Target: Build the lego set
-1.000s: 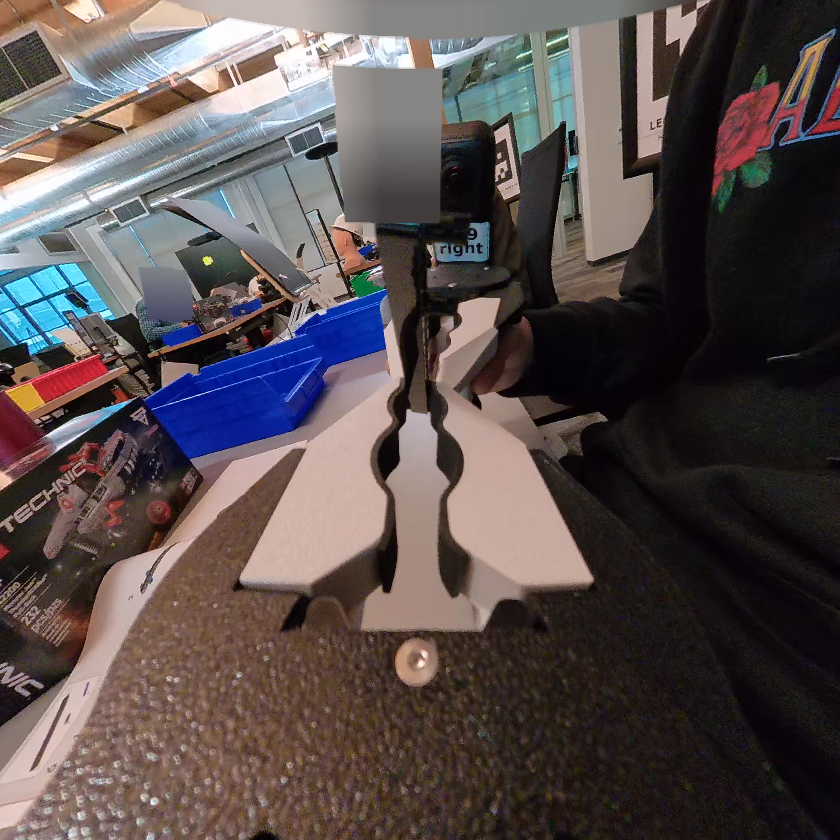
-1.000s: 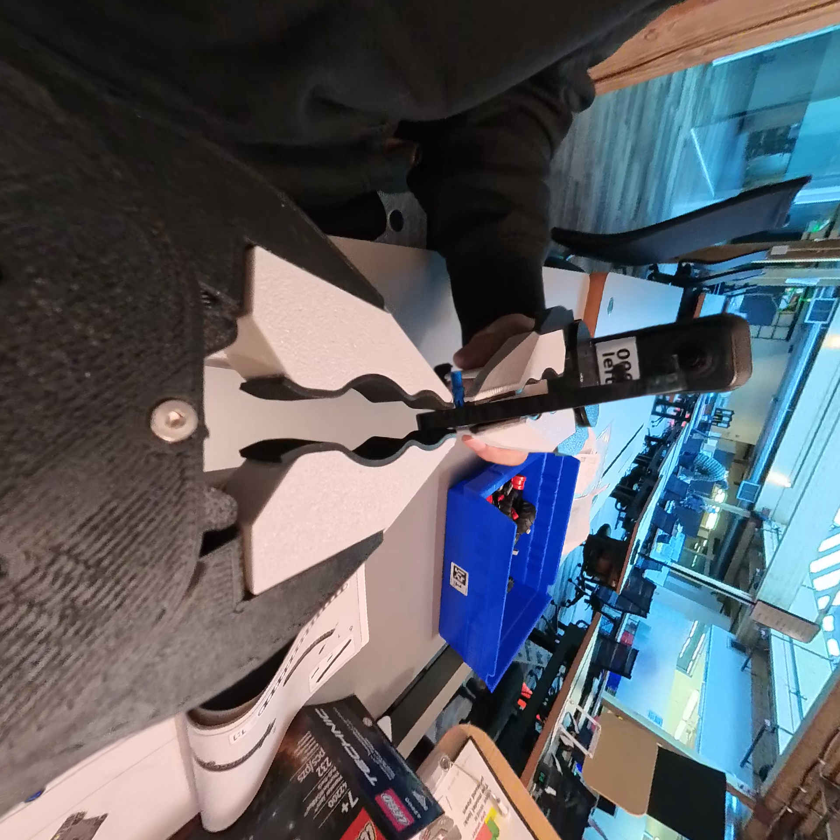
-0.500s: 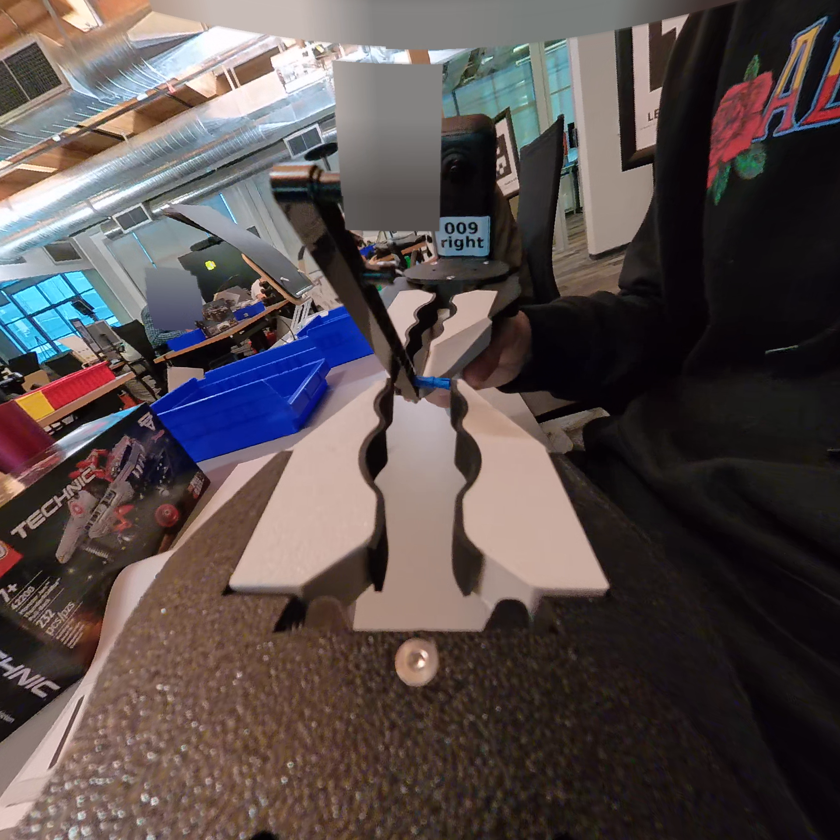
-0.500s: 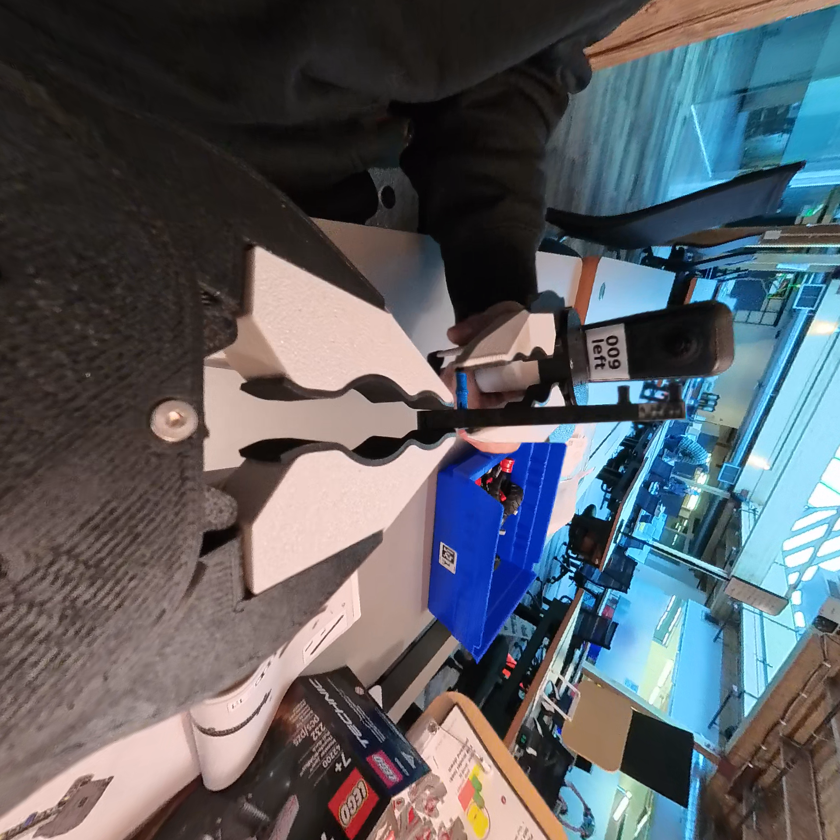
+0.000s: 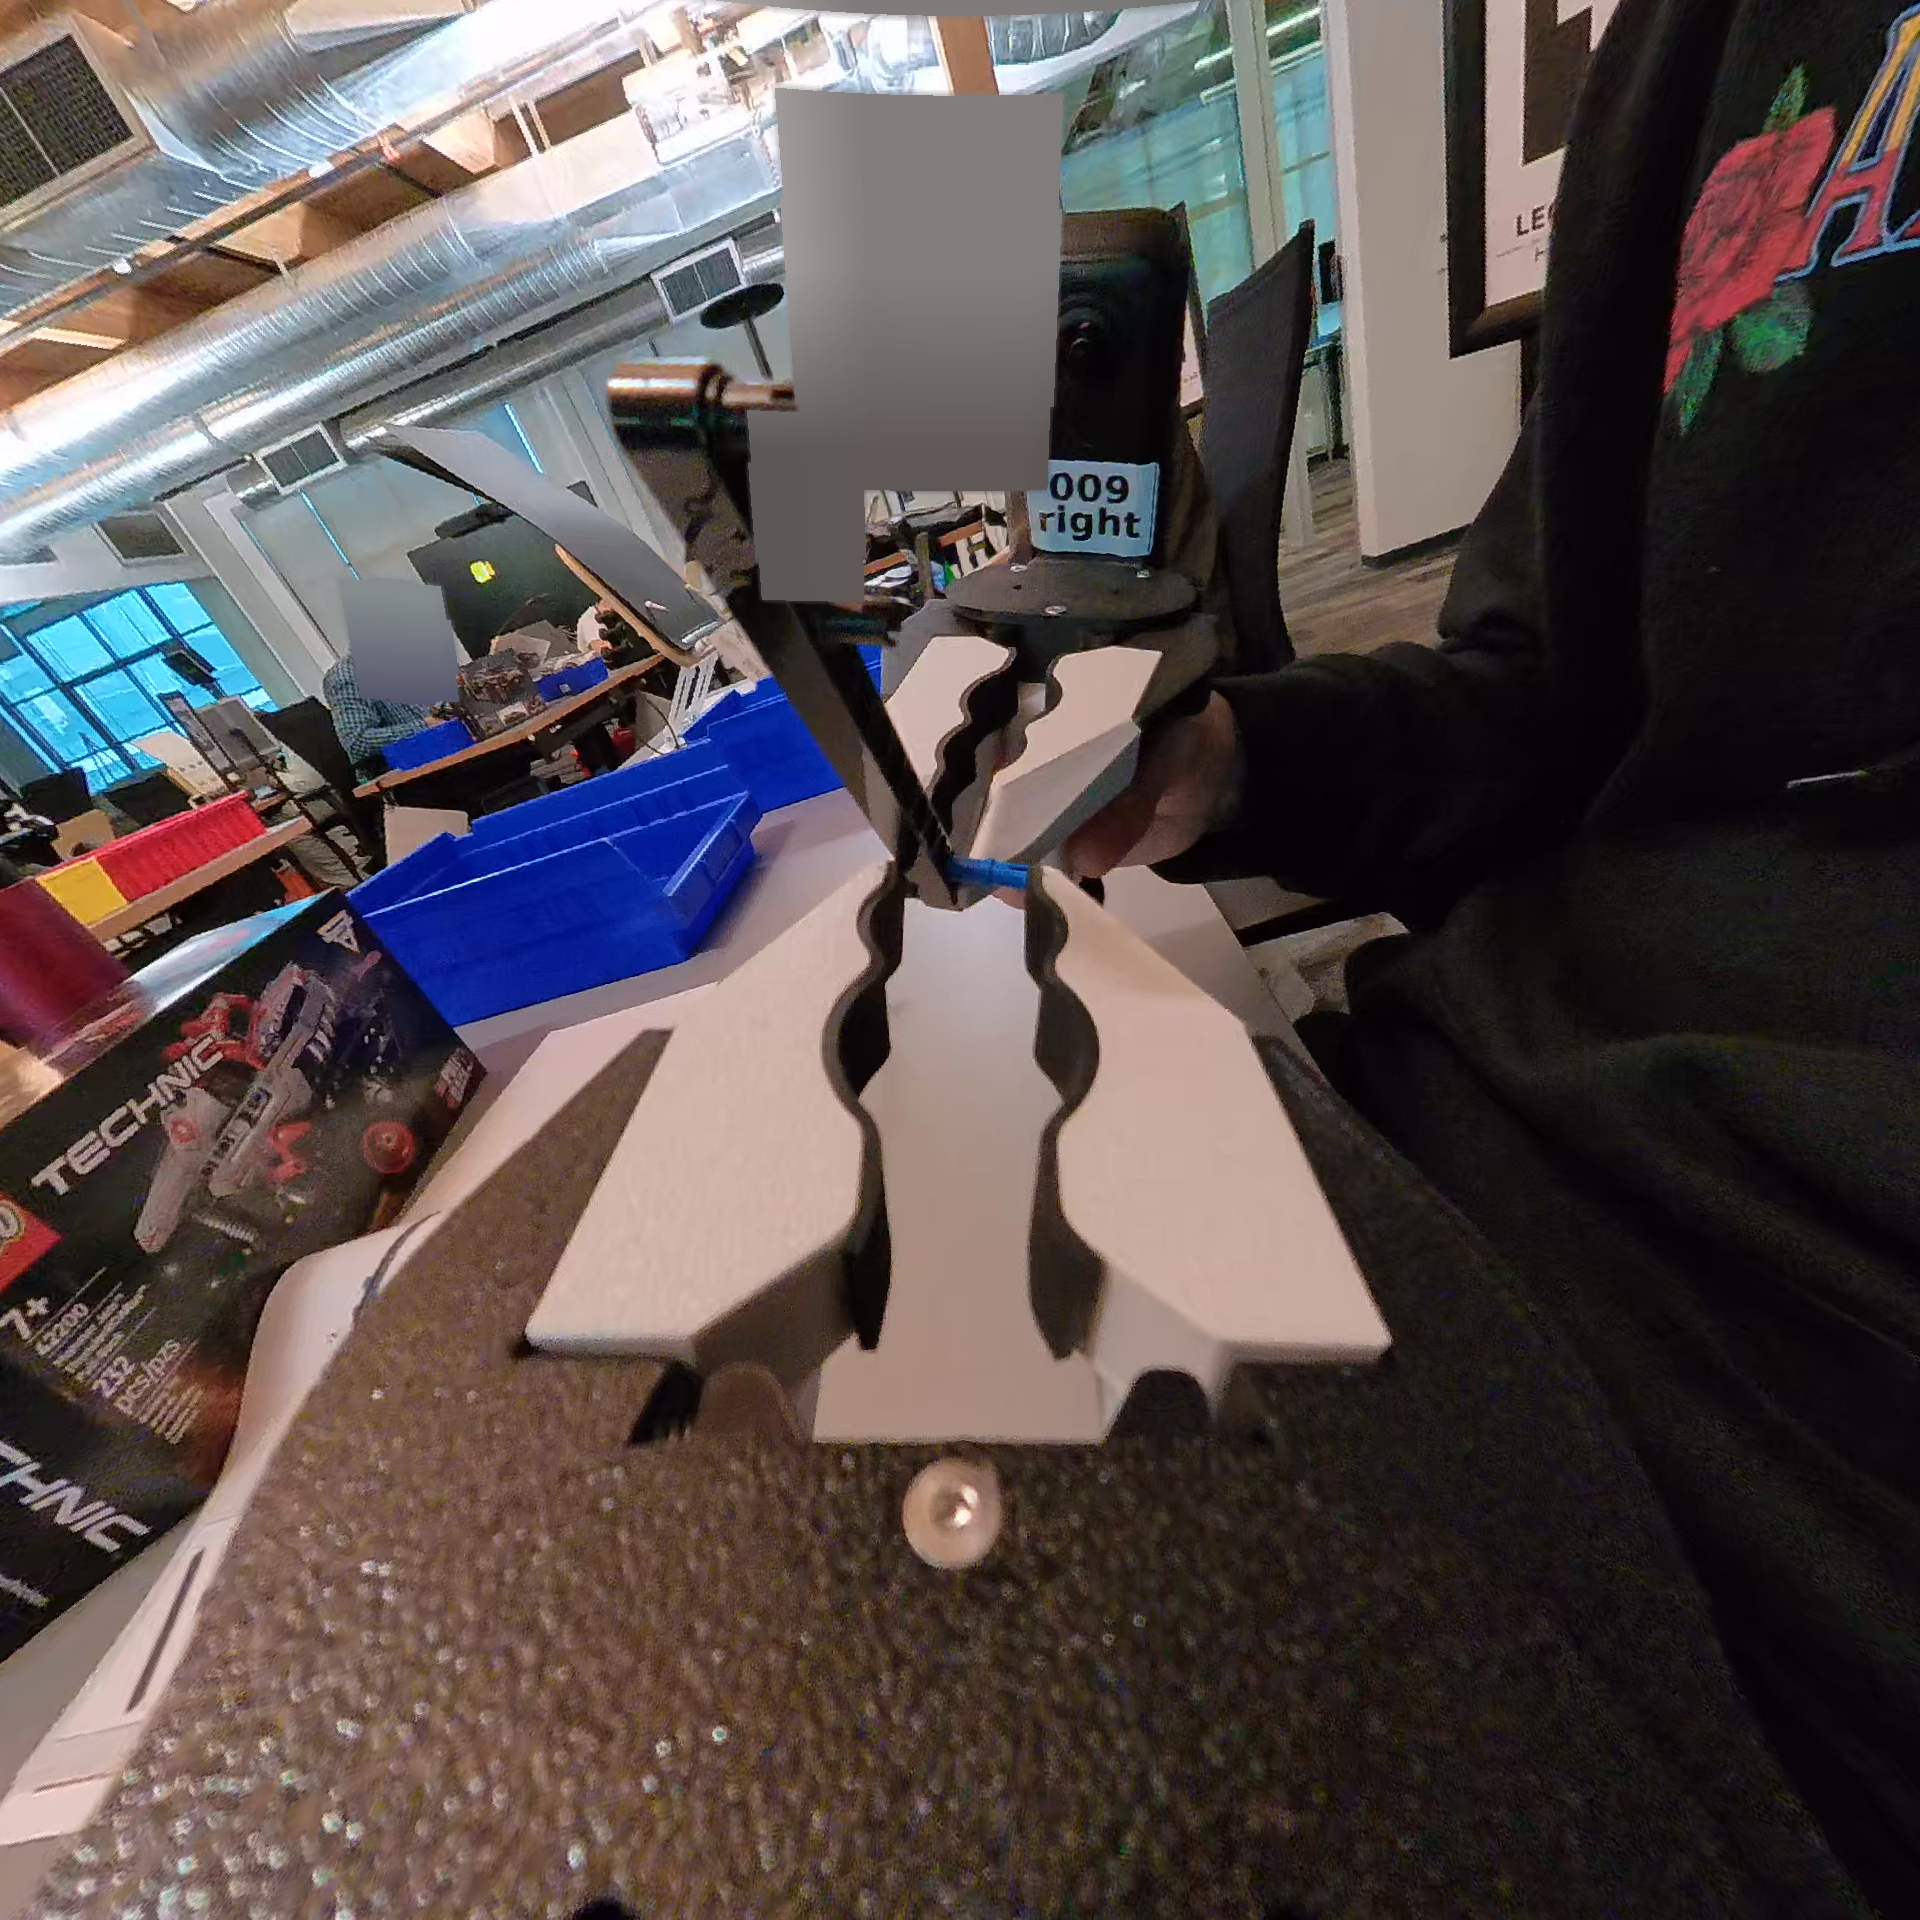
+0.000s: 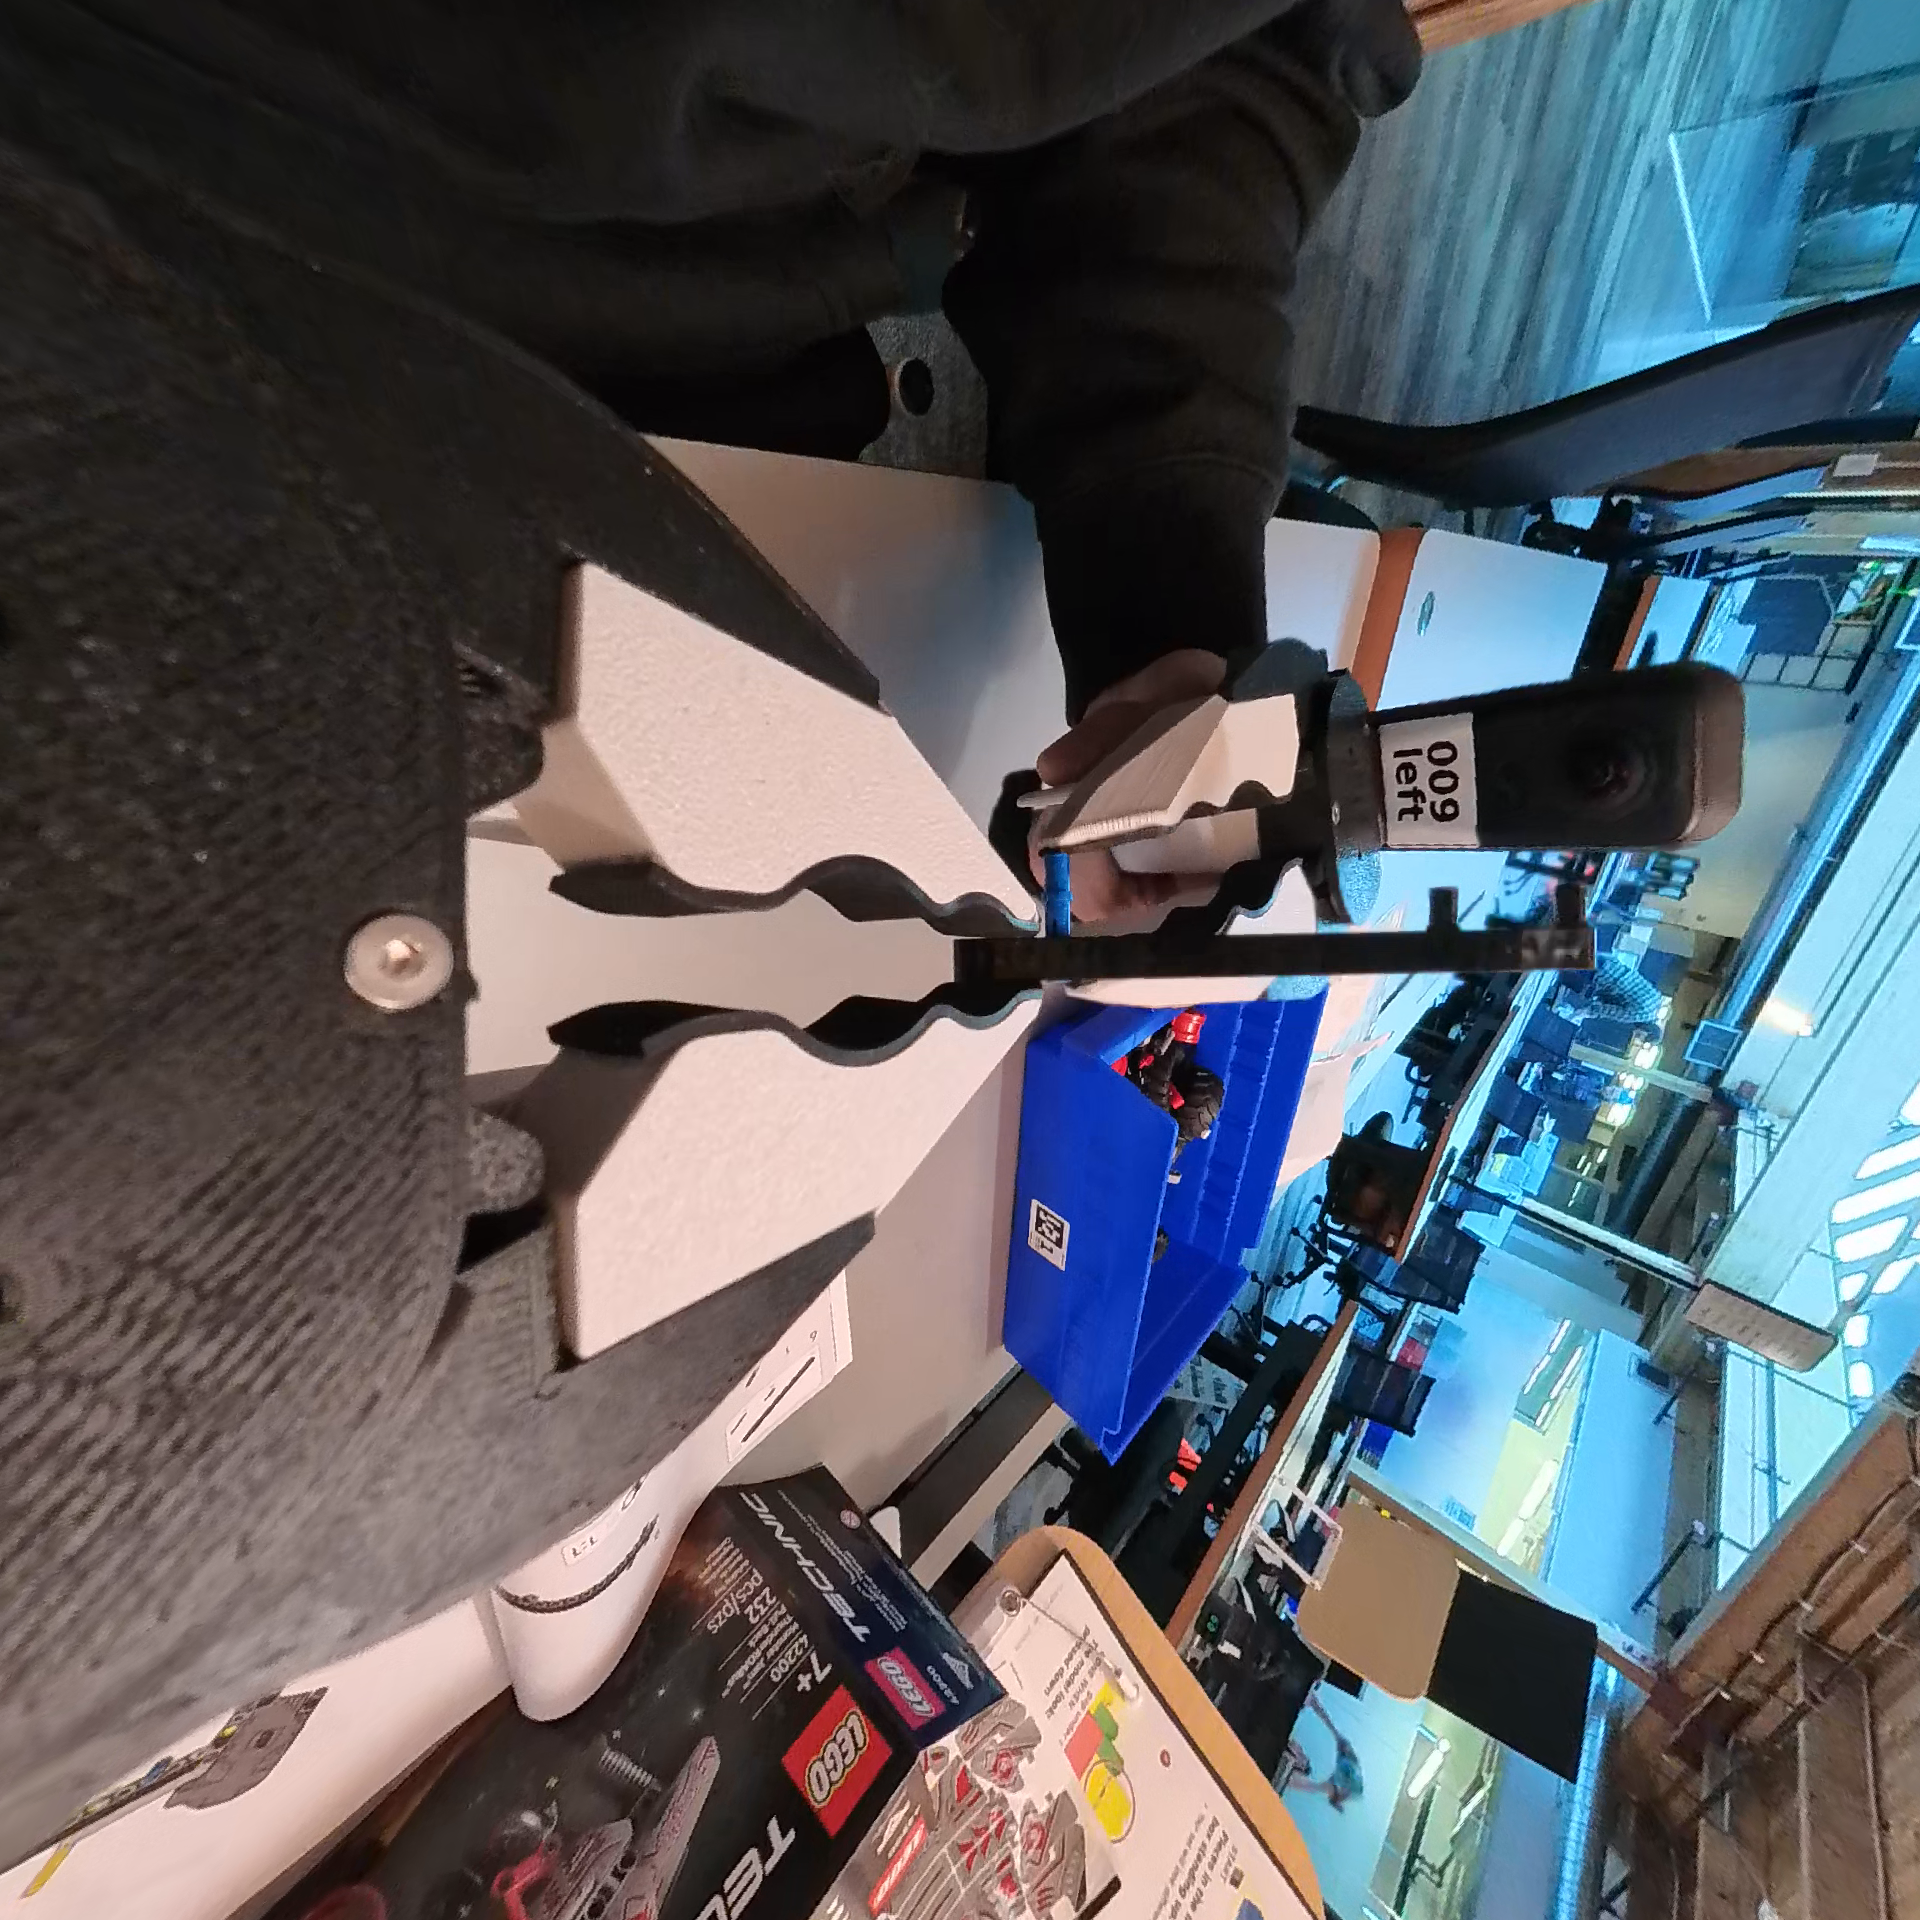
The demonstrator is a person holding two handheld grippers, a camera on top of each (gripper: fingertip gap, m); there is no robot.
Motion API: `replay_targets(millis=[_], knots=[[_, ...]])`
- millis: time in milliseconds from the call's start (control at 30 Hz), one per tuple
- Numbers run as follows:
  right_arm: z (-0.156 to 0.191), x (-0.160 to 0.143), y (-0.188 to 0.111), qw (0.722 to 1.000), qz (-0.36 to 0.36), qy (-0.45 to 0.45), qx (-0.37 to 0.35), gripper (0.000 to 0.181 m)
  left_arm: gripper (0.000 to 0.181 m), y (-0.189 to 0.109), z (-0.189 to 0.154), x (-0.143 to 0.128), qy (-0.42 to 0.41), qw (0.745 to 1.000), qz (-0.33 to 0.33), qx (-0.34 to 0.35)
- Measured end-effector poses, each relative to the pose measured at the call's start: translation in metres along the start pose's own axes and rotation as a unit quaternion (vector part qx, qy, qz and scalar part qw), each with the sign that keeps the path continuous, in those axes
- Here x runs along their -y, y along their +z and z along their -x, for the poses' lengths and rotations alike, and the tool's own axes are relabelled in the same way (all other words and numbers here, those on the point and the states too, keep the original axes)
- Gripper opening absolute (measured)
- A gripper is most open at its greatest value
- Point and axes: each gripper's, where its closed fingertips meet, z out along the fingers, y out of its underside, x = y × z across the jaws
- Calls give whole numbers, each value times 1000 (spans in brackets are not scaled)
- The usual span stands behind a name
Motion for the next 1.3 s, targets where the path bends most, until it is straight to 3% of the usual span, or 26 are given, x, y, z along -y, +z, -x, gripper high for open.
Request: replay_targets(millis=[367,933,1300], knots=[[3,5,0,1000,-26,-2,7,5,20,-1,-3,5,11,999,-33,-9],[4,5,-1,998,-15,-58,-5,6,20,-3,-4,5,50,999,-7,-1],[5,-2,-1,994,32,-101,-6,6,21,-3,-6,-1,54,998,24,-2]])
